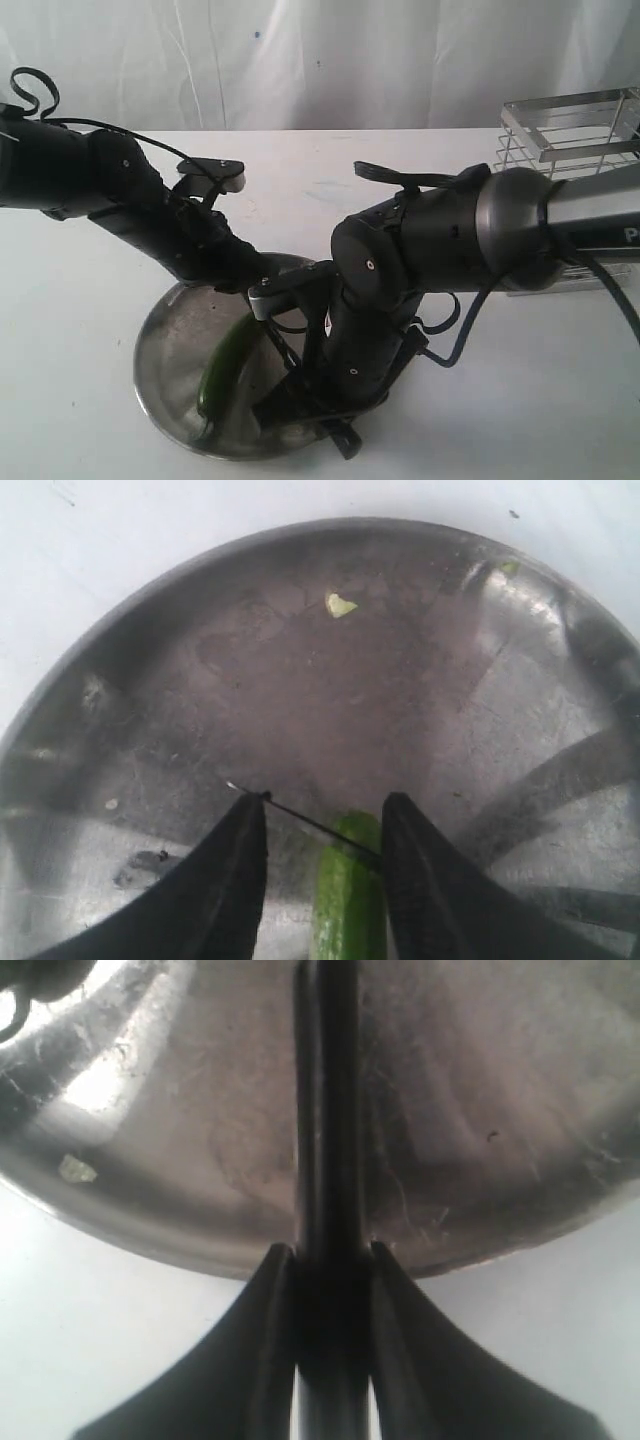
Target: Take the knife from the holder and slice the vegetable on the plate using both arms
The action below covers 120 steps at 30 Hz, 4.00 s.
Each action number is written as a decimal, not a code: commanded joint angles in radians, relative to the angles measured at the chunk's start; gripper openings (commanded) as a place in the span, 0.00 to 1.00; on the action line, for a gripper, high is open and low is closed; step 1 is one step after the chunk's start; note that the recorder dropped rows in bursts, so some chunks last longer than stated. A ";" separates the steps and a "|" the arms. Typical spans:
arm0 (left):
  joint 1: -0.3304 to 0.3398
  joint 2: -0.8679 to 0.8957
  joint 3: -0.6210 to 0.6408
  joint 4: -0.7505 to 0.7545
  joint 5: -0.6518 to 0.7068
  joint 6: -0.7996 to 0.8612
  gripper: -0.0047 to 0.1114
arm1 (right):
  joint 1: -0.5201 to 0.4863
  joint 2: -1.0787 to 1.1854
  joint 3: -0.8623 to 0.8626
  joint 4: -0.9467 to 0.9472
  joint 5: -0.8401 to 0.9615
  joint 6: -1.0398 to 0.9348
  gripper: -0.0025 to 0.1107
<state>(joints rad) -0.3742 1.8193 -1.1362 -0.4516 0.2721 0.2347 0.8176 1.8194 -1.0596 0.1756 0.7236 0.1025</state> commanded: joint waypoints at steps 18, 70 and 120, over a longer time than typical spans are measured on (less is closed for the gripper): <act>0.003 0.010 -0.005 0.072 0.015 0.008 0.41 | 0.000 -0.001 -0.004 -0.010 0.010 -0.020 0.02; 0.003 0.186 -0.061 0.144 0.096 0.009 0.41 | 0.000 -0.001 -0.027 -0.036 0.204 -0.020 0.02; 0.024 0.020 -0.063 0.079 0.320 0.094 0.44 | 0.002 -0.012 -0.027 -0.146 0.287 0.057 0.02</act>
<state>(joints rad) -0.3497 1.8539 -1.2061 -0.3344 0.5400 0.3004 0.8176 1.8180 -1.0864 0.0252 1.0093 0.1729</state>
